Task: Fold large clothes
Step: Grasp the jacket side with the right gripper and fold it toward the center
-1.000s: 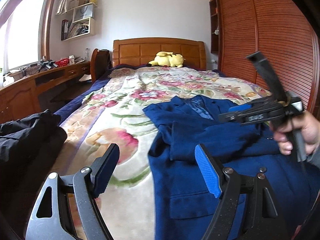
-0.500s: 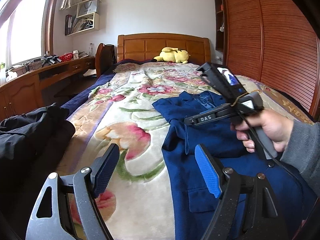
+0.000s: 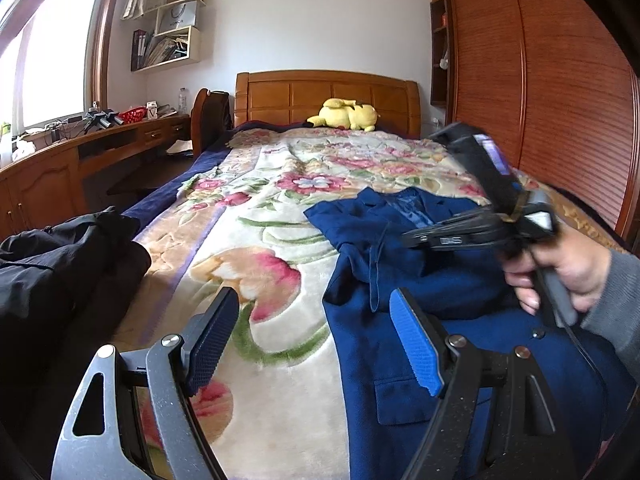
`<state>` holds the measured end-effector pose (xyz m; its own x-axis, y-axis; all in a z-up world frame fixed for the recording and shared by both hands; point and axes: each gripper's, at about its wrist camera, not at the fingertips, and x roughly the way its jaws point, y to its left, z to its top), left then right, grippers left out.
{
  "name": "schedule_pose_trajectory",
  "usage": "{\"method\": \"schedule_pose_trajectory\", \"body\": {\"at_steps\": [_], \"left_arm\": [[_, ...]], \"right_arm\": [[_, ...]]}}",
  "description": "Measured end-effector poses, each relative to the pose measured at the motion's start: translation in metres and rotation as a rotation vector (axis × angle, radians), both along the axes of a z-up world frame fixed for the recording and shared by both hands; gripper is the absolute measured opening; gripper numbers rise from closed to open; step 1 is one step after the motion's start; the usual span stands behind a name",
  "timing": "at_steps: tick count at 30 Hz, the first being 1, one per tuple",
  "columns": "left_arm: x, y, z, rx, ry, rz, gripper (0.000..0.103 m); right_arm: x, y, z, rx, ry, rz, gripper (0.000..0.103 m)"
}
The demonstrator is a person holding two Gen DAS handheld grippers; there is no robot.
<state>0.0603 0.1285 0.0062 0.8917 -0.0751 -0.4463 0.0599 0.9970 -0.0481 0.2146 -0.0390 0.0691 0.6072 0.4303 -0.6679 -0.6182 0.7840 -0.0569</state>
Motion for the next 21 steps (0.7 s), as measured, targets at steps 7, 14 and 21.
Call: {"method": "schedule_pose_trajectory", "body": {"at_steps": [7, 14, 21], "left_arm": [[-0.005, 0.006, 0.004, -0.029, -0.019, 0.003, 0.079], [-0.007, 0.004, 0.006, -0.043, -0.03, -0.012, 0.079], [-0.008, -0.017, 0.005, -0.027, -0.022, -0.051, 0.079]], "right_arm": [[-0.079, -0.047, 0.019, 0.125, -0.096, 0.031, 0.003], [-0.146, -0.099, 0.007, 0.186, -0.102, -0.02, 0.003], [-0.196, -0.119, -0.012, 0.161, -0.086, -0.037, 0.003]]}}
